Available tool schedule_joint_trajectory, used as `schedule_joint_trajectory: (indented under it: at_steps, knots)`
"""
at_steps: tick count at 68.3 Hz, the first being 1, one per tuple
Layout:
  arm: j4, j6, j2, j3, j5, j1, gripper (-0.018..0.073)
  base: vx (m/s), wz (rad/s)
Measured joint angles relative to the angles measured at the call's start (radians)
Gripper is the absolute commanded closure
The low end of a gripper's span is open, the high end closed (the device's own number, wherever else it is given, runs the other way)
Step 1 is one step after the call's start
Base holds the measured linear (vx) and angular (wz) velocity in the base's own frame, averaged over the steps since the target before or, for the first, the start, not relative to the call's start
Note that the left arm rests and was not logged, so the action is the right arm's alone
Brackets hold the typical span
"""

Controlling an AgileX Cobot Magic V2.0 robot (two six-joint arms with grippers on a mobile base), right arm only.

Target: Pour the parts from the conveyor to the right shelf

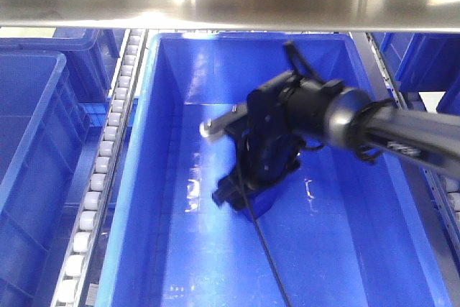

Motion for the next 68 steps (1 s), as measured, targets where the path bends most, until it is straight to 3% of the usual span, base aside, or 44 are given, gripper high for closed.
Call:
schedule_joint_trajectory:
  at_steps: [9,21,29,38,54,68]
  knots:
    - [0.0,0.038,-0.108,0.098,-0.102,0.002,-0.0085,0.0,0.0]
    - [0.0,0.07,-0.305,0.313,-0.295,0.003,0.0051,0.0,0.0]
    - [0.0,0.095,-0.477,0.462,-0.413,0.003,0.0269,0.0,0.0]
    - [0.0,0.102,-0.676,0.599,-0.507,0.003,0.0577,0.0,0.0]
    - [0.0,0.106,-0.969,0.765,-0.583,0.003,0.0569,0.0,0.0]
    - [-0.001,0.106,-1.11,0.779,-0.584,0.003,0.0569,0.0,0.0]
